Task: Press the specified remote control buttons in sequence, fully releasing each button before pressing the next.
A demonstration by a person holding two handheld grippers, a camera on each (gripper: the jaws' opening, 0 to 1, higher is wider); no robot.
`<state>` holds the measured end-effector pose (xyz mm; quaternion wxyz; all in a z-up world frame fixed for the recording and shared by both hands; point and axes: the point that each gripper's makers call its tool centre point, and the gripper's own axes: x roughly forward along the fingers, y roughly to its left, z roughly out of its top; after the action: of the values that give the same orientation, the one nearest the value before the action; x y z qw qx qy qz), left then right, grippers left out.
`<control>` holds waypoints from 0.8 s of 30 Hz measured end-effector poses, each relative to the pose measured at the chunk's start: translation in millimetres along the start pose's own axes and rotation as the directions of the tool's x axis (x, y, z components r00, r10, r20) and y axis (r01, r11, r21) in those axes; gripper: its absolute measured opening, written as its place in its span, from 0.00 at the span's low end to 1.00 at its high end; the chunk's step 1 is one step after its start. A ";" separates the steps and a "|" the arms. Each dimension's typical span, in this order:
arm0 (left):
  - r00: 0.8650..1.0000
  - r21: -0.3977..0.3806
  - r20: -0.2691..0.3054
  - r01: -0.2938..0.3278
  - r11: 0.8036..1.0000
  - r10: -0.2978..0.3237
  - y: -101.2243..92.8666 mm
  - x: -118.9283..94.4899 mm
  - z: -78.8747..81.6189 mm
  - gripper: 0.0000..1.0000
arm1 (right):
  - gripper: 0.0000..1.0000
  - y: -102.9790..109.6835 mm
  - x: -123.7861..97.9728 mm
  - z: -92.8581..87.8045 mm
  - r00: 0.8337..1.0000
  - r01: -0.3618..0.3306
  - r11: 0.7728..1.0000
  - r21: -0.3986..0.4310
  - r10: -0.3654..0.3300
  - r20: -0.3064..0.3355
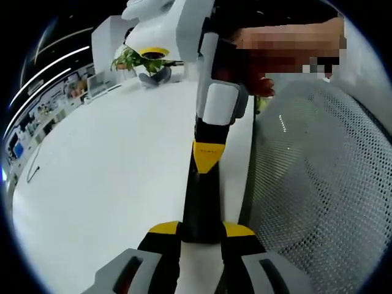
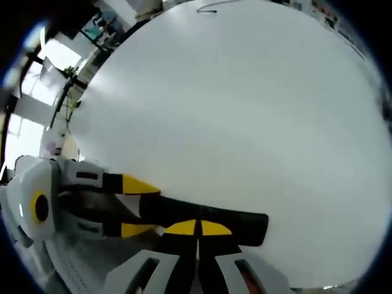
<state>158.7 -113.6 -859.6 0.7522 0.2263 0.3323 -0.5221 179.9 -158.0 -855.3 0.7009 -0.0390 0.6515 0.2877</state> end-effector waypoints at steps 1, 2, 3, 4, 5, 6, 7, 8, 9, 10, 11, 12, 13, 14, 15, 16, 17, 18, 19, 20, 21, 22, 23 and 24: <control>1.000 0.000 0.000 0.000 1.000 0.000 0.0 0.2 0.0 0.24 | 0.00 -0.1 0.0 0.1 1.000 -0.001 1.000 0.003 0.001 -0.002; 1.000 0.001 0.001 0.000 1.000 0.000 0.1 0.2 0.0 0.24 | 0.00 -1.0 0.1 0.5 1.000 -0.006 1.000 0.015 0.006 -0.008; 1.000 0.000 0.001 0.000 1.000 0.000 0.2 0.4 0.0 0.24 | 0.00 -1.2 0.1 0.4 1.000 -0.010 1.000 0.025 0.011 -0.010; 1.000 0.000 0.001 0.000 1.000 0.000 0.3 0.5 -0.1 0.24 | 0.00 -1.4 0.0 0.5 1.000 -0.013 0.999 0.033 0.013 -0.012; 1.000 0.000 0.002 -0.001 1.000 0.001 0.4 0.6 -0.1 0.24 | 0.00 -1.1 -0.1 0.3 1.000 -0.016 0.999 0.038 0.016 -0.014; 1.000 0.000 0.002 -0.002 1.000 0.002 0.5 0.6 0.0 0.24 | 0.00 -0.7 -0.3 -0.2 1.000 -0.017 0.999 0.041 0.018 -0.014; 1.000 -0.001 0.002 -0.001 1.000 0.001 0.3 0.6 0.0 0.24 | 0.00 -0.3 -0.4 -0.4 1.000 -0.018 0.999 0.043 0.019 -0.013; 1.000 -0.002 0.002 -0.001 1.000 0.001 0.3 0.5 0.1 0.24 | 0.00 -0.2 -0.4 -0.5 1.000 -0.018 0.999 0.042 0.018 -0.011; 1.000 -0.002 0.002 -0.001 1.000 0.001 0.3 0.6 0.2 0.24 | 0.00 -0.2 -0.4 -0.6 1.000 -0.017 0.999 0.041 0.017 -0.008; 1.000 -0.003 0.002 -0.002 1.000 0.002 0.4 0.5 0.1 0.24 | 0.00 -0.2 -0.5 -0.6 1.000 -0.017 0.999 0.042 0.017 -0.006; 1.000 -0.003 0.002 -0.002 1.000 0.002 0.4 0.6 0.1 0.24 | 0.00 -0.2 -0.5 -0.6 1.000 -0.017 0.999 0.042 0.017 -0.004; 1.000 -0.002 0.002 -0.002 1.000 0.002 0.4 0.6 0.0 0.24 | 0.00 -0.2 -0.5 -0.6 1.000 -0.018 0.999 0.043 0.018 -0.001; 1.000 -0.002 0.002 -0.002 1.000 0.002 0.3 0.5 0.0 0.24 | 0.00 -0.2 -0.6 -0.6 1.000 -0.020 0.999 0.044 0.020 0.001; 1.000 -0.001 0.002 -0.001 1.000 0.001 0.2 0.4 0.0 0.24 | 0.00 -0.2 -0.7 -0.7 1.000 -0.022 0.999 0.046 0.022 0.002; 1.000 -0.001 0.002 -0.001 1.000 0.001 0.1 0.3 0.1 0.24 | 0.00 0.0 -0.8 -0.8 1.000 -0.027 0.999 0.047 0.027 0.003; 1.000 -0.002 0.002 -0.002 1.000 0.002 0.0 0.2 0.2 0.24 | 0.00 0.1 -0.8 -0.7 0.999 -0.032 0.998 0.050 0.032 0.000; 1.000 -0.003 0.003 -0.002 1.000 0.002 -0.1 0.0 0.2 0.24 | 0.00 0.2 -0.8 -0.7 0.999 -0.036 0.998 0.051 0.036 -0.005; 1.000 -0.005 0.003 -0.003 1.000 0.003 -0.1 0.0 0.2 0.25 | 0.00 0.2 -0.7 -0.6 0.999 -0.039 0.998 0.052 0.039 -0.013; 1.000 -0.004 0.003 -0.003 1.000 0.003 0.0 0.2 0.1 0.25 | 0.00 0.3 -0.5 -0.4 0.999 -0.042 0.998 0.056 0.043 -0.023; 1.000 -0.003 0.004 -0.004 1.000 0.004 0.1 0.2 0.0 0.25 | 0.00 0.3 -0.5 -0.3 0.999 -0.042 0.997 0.059 0.044 -0.027; 1.000 -0.002 0.004 -0.003 1.000 0.003 -0.1 0.4 0.0 0.24 | 0.00 0.6 -0.6 -0.7 0.999 -0.042 0.997 0.060 0.044 -0.030; 1.000 -0.002 0.005 -0.003 1.000 0.003 -0.2 0.4 0.0 0.24 | 0.00 0.8 -0.8 -1.1 0.998 -0.041 0.998 0.056 0.043 -0.034; 1.000 0.000 0.005 -0.003 1.000 0.003 -0.2 0.4 0.0 0.24 | 0.00 0.9 -1.0 -1.3 0.998 -0.041 0.998 0.055 0.043 -0.036; 1.000 0.000 0.005 -0.003 1.000 0.003 -0.2 0.4 0.0 0.24 | 0.00 0.6 -0.9 -1.4 0.998 -0.041 0.998 0.056 0.043 -0.038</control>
<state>158.6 -113.9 -859.9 0.7539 0.2254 0.3299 -0.5216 178.4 -158.5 -854.5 0.6826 -0.0116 0.6736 0.2833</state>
